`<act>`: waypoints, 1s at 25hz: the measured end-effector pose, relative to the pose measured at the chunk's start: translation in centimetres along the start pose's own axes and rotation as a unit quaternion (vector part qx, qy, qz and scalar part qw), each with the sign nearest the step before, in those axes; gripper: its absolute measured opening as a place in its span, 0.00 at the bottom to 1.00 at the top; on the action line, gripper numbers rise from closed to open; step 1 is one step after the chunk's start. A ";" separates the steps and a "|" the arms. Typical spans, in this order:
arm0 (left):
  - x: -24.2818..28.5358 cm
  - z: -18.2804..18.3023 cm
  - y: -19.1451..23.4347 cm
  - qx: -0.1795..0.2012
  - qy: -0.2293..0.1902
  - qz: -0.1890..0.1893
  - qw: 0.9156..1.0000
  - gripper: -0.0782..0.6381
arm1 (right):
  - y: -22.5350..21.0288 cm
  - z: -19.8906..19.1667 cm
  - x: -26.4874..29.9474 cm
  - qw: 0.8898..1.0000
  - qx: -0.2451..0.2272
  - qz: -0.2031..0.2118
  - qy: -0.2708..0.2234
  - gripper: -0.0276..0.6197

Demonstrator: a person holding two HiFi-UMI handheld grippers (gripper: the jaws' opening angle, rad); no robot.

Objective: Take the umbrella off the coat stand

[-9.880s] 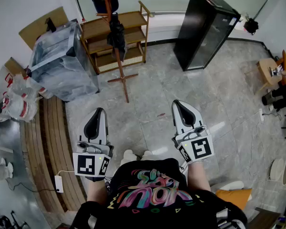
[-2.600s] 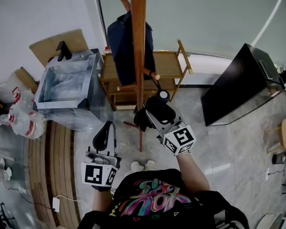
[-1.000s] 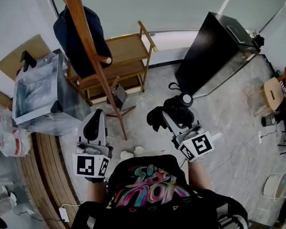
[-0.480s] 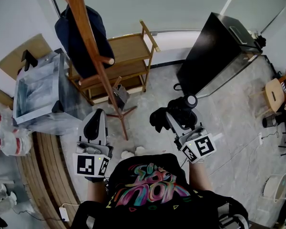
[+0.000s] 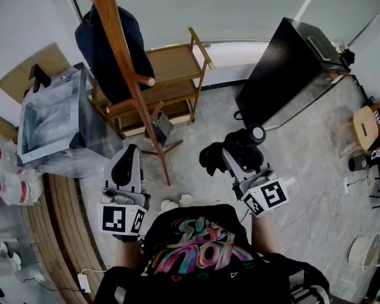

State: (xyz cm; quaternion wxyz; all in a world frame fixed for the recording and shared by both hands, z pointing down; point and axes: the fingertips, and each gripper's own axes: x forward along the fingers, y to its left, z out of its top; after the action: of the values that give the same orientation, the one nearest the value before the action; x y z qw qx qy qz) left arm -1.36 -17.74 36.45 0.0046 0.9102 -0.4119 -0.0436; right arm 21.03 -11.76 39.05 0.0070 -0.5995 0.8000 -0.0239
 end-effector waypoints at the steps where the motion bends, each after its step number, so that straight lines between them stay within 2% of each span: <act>1: 0.0 0.0 0.0 0.000 0.000 0.000 1.000 0.16 | 0.0 0.0 0.0 1.000 0.000 0.001 0.000 0.45; 25: 0.3 -0.2 0.6 0.000 0.002 0.010 1.000 0.16 | 0.7 -0.3 1.7 1.000 -0.005 0.024 0.012 0.45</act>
State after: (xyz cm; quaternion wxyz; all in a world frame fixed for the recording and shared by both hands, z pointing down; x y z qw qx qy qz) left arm -1.60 -18.36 36.63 0.0055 0.9063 -0.4206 -0.0421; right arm 19.91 -13.14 39.37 -0.0047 -0.5803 0.8140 -0.0269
